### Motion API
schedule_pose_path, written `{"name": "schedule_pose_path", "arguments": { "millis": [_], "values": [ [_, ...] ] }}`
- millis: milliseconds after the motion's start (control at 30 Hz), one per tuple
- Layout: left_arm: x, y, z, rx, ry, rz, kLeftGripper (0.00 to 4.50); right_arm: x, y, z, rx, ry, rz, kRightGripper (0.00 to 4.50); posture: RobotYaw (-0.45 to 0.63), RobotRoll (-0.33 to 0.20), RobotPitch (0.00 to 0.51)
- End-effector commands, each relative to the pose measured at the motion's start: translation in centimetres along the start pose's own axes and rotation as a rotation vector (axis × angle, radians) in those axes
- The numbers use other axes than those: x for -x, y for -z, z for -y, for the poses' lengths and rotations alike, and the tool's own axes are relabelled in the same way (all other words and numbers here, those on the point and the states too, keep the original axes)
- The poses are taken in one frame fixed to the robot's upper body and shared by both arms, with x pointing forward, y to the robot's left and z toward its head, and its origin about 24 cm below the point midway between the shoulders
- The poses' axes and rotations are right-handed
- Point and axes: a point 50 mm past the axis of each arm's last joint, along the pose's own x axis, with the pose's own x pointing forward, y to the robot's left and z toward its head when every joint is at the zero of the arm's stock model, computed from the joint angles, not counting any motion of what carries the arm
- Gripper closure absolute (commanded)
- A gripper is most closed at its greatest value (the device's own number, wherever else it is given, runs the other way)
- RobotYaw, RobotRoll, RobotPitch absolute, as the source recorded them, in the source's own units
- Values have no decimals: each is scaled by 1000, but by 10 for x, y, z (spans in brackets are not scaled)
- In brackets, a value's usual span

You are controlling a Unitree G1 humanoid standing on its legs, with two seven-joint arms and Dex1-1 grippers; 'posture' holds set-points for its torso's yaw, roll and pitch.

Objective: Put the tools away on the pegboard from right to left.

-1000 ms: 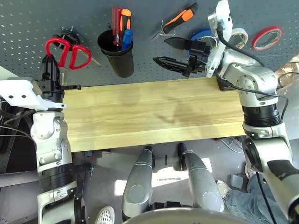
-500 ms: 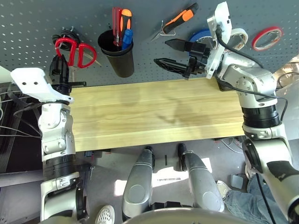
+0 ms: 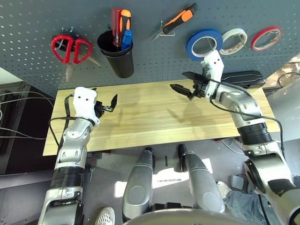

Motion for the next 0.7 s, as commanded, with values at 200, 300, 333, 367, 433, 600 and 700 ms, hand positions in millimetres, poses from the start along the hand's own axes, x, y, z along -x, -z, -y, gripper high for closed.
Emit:
{"name": "schedule_pose_path", "arguments": {
  "millis": [200,300,333,367,433,600,700],
  "values": [
    [-4,16,10,10,27,-114,32,16,47,41,-83,416,-88,0,149,0,337],
    [-9,16,14,10,44,-124,32,25,57,53,-100,504,-115,0,125,0,346],
    [-12,16,16,9,55,-132,32,29,62,57,-110,526,-126,0,116,0,348],
    [-14,17,19,13,67,-145,32,32,66,60,-128,548,-136,0,111,0,350],
    [-18,19,22,18,84,-175,32,37,71,64,-149,577,-150,0,95,0,356],
    [-27,19,30,41,78,-232,32,48,80,75,-150,613,-178,0,74,0,372],
    [-28,21,33,53,68,-261,32,54,85,79,-149,610,-190,0,73,0,369]
  ]
}}
